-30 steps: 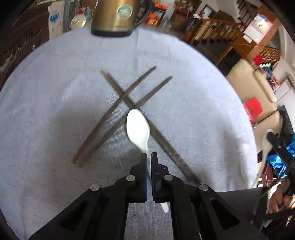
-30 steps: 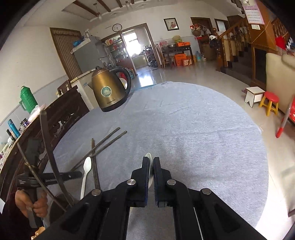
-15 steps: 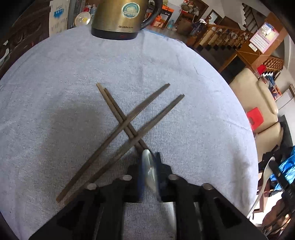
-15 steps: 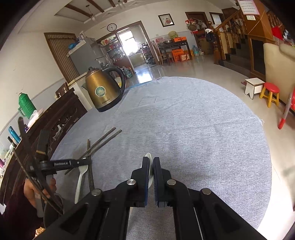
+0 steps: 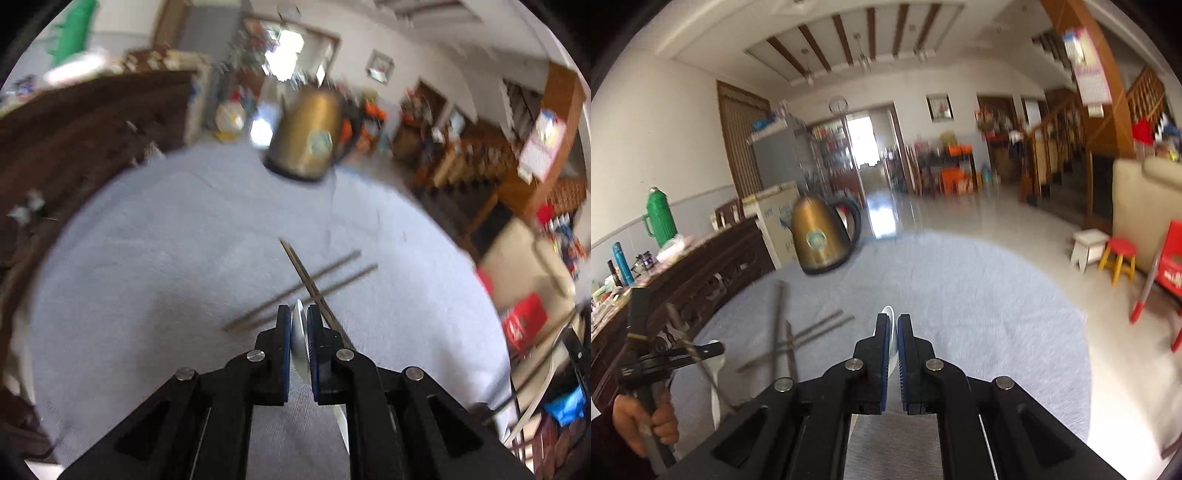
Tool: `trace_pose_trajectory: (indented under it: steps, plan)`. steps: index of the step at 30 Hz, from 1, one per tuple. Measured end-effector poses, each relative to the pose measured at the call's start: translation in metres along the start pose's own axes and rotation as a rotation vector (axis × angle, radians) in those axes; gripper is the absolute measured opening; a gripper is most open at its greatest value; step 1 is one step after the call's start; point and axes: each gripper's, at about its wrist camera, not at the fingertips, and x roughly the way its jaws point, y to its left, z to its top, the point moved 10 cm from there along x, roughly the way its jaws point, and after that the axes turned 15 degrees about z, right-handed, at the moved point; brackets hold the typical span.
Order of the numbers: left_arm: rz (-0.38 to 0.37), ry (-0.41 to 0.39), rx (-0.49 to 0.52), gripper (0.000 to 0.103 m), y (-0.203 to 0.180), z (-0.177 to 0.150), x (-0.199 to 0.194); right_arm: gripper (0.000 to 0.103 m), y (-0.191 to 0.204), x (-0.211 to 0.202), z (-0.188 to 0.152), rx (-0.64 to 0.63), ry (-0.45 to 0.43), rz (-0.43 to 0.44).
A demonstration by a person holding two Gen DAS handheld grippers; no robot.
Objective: Organize utensils
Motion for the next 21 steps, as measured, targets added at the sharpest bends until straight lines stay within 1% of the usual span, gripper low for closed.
trace_pose_trajectory:
  steps: [3,6,8,9,10,13,15,17,21]
  plan:
    - [0.003,-0.124,-0.075,0.009,0.009,0.005,-0.048,0.005,0.028,-0.027,0.014,-0.065,-0.11,0.001]
    - [-0.009,-0.262,-0.102,0.009,0.005,0.013,-0.095,0.005,0.058,-0.043,0.026,-0.135,-0.2,-0.001]
    - [-0.039,-0.338,-0.11,0.009,-0.004,0.018,-0.124,0.005,0.079,-0.046,0.032,-0.178,-0.247,0.001]
    - [-0.038,-0.373,-0.11,0.009,-0.009,0.02,-0.132,0.005,0.087,-0.043,0.034,-0.198,-0.262,0.0]
    - [-0.026,-0.425,-0.105,0.009,-0.016,0.022,-0.143,0.005,0.096,-0.041,0.033,-0.225,-0.28,-0.006]
    - [0.002,-0.511,-0.082,0.009,-0.034,0.023,-0.155,0.005,0.116,-0.024,0.027,-0.275,-0.291,-0.016]
    - [0.035,-0.574,-0.071,0.009,-0.044,0.022,-0.155,0.005,0.123,-0.014,0.021,-0.298,-0.292,-0.017]
    - [0.055,-0.589,-0.049,0.009,-0.051,0.018,-0.15,0.005,0.129,-0.001,0.011,-0.345,-0.274,-0.031]
    - [0.077,-0.558,-0.022,0.009,-0.055,0.004,-0.129,0.005,0.128,0.007,-0.011,-0.404,-0.232,-0.04]
